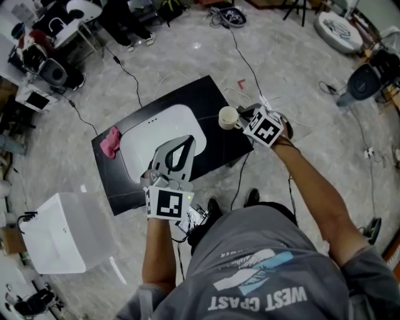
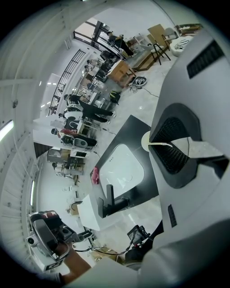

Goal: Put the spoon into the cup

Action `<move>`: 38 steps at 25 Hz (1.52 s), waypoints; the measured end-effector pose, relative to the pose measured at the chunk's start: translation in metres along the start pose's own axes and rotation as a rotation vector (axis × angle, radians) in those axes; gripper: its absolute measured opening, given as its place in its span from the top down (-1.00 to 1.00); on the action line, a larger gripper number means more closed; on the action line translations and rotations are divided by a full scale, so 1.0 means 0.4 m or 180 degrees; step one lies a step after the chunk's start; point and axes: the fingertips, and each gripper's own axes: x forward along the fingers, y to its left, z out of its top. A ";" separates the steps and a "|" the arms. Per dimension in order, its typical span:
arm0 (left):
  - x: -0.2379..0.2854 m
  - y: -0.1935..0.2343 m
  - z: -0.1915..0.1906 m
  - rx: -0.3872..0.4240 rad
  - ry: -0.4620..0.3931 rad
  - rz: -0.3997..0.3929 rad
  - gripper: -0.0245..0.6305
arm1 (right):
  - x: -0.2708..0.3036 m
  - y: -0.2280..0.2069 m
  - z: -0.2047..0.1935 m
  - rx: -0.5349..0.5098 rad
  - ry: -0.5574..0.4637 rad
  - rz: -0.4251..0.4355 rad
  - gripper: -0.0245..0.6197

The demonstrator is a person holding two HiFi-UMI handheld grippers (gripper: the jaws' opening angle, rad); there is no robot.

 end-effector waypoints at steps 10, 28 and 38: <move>-0.031 0.004 0.028 0.0100 -0.0059 -0.0021 0.92 | -0.049 0.020 0.024 0.0002 -0.0114 -0.0054 0.81; -0.094 -0.039 0.089 0.0725 -0.0033 -0.0612 0.92 | -0.379 0.109 0.247 -0.0134 -0.1395 -0.0350 0.82; -0.079 -0.080 0.123 0.0567 -0.0181 -0.0670 0.92 | -0.550 0.203 0.328 -0.0416 -0.1770 -0.0399 0.83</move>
